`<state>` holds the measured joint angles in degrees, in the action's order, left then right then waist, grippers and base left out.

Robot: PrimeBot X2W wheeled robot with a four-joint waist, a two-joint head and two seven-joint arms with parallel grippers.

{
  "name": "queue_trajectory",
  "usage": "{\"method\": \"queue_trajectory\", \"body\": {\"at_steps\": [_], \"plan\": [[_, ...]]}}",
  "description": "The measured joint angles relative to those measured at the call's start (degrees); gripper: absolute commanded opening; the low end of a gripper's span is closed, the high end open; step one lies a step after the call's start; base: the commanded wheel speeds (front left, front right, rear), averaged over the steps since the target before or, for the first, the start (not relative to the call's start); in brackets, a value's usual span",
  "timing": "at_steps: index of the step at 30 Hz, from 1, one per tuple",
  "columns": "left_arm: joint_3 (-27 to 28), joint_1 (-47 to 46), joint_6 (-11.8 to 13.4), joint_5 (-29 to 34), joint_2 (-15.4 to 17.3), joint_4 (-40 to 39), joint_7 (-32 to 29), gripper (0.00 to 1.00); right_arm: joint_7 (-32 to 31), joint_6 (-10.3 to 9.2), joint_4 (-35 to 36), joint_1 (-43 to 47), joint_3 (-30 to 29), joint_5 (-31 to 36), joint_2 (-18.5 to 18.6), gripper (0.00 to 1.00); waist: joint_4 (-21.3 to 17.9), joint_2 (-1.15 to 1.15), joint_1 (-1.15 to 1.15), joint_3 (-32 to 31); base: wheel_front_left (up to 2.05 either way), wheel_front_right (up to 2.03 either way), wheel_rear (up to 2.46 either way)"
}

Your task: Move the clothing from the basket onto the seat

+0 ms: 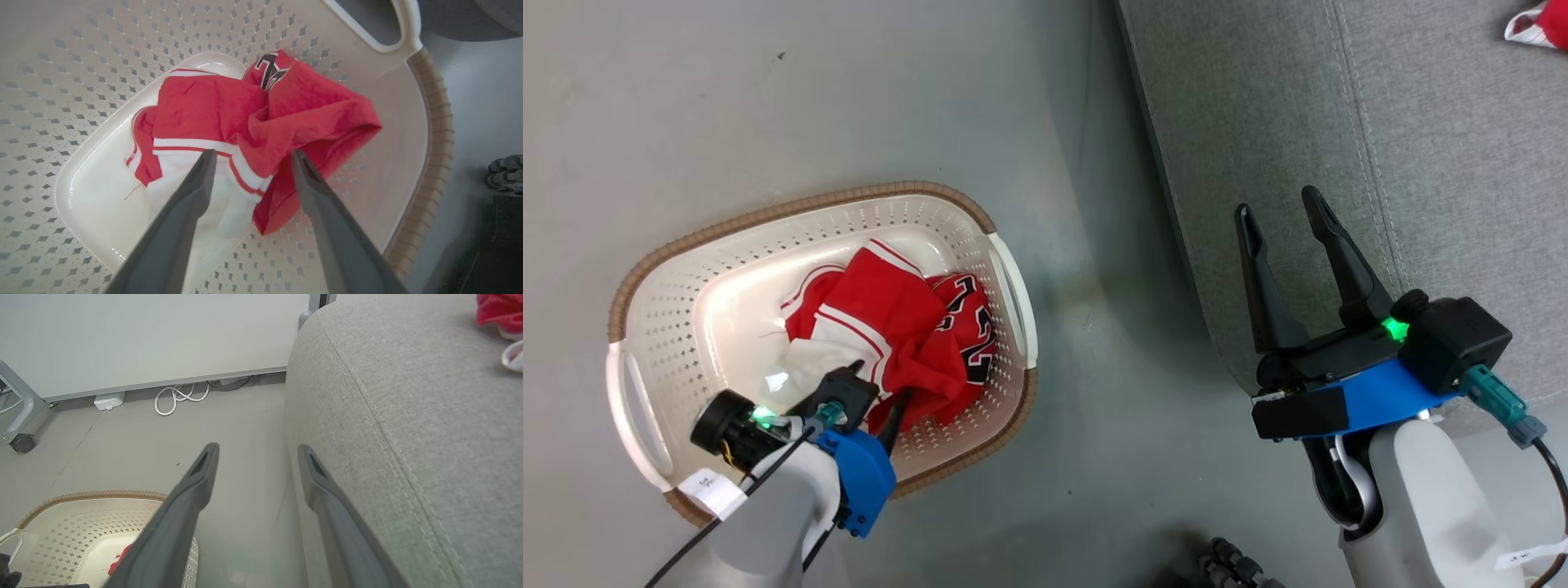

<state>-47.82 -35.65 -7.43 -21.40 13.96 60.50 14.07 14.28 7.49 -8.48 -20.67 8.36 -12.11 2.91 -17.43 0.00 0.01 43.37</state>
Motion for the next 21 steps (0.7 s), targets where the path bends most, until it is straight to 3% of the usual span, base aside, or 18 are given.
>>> {"method": "queue_trajectory", "body": {"at_steps": [13, 21], "plan": [[-9.1, -5.1, 0.0, -4.6, 0.5, 3.4, -0.9, 1.0, 0.6, 0.0, -0.1, -1.6, 1.5, -1.1, 0.0, 1.0, -1.5, 0.0, 0.0, 4.4, 0.0, 0.0, 0.0], [-11.1, -8.3, 0.0, -6.8, 0.5, 6.9, -0.5, 1.0, 0.7, 0.0, 0.3, -2.2, 2.1, -1.4, 0.0, 1.0, -1.8, 0.0, 0.0, 6.3, 0.0, 0.0, 0.0]]}}
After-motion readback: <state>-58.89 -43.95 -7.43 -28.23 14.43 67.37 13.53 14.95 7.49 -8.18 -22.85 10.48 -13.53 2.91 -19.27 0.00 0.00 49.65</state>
